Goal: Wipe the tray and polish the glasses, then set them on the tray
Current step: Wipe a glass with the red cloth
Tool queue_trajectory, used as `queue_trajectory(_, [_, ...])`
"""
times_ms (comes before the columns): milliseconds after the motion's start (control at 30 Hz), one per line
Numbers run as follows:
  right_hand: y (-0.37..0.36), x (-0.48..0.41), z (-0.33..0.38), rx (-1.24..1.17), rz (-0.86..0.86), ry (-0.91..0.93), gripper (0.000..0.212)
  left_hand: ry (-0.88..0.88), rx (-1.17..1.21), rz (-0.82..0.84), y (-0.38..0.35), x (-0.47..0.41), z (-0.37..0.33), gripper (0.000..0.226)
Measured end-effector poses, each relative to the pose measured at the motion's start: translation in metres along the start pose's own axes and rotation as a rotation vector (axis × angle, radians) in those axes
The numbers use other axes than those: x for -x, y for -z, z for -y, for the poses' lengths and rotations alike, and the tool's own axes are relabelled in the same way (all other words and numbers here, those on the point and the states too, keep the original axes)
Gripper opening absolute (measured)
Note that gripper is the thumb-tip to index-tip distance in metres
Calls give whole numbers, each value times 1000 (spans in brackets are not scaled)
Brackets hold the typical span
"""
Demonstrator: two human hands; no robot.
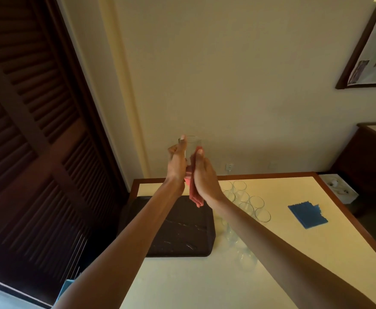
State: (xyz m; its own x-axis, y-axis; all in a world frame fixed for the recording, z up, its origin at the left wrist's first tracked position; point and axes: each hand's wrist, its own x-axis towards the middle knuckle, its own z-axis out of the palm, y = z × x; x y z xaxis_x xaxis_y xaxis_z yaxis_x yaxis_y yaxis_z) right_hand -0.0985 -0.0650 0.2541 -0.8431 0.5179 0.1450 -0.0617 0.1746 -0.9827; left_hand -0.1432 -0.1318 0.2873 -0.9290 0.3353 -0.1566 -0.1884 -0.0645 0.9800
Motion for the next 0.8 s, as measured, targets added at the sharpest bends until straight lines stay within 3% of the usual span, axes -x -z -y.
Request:
queue_trajectory(67, [-6,7,-3,99,-15,71,43,20,8,-2,5,-5,5,97])
queue_trajectory(200, [-6,-7,-2,156,-134,302,48,51,40,45,3,1,3,57])
queue_trajectory(300, [3,-20,10,69,-167,206,42,33,64,31,1,5,5,61])
queue_trajectory(467, [7,-18,17,-34,-64,-54,69,-18,7,74,-9,27,-9,65])
queue_trajectory(567, [2,1,11,53,12,-107,68,-4,9,48,1,10,-8,58])
queue_trajectory(667, [-9,13,8,147,-37,35,43,4,25,6,10,-1,-2,49])
queue_trajectory(800, [-15,-5,8,185,-159,284,45,50,127,37,9,4,2,49])
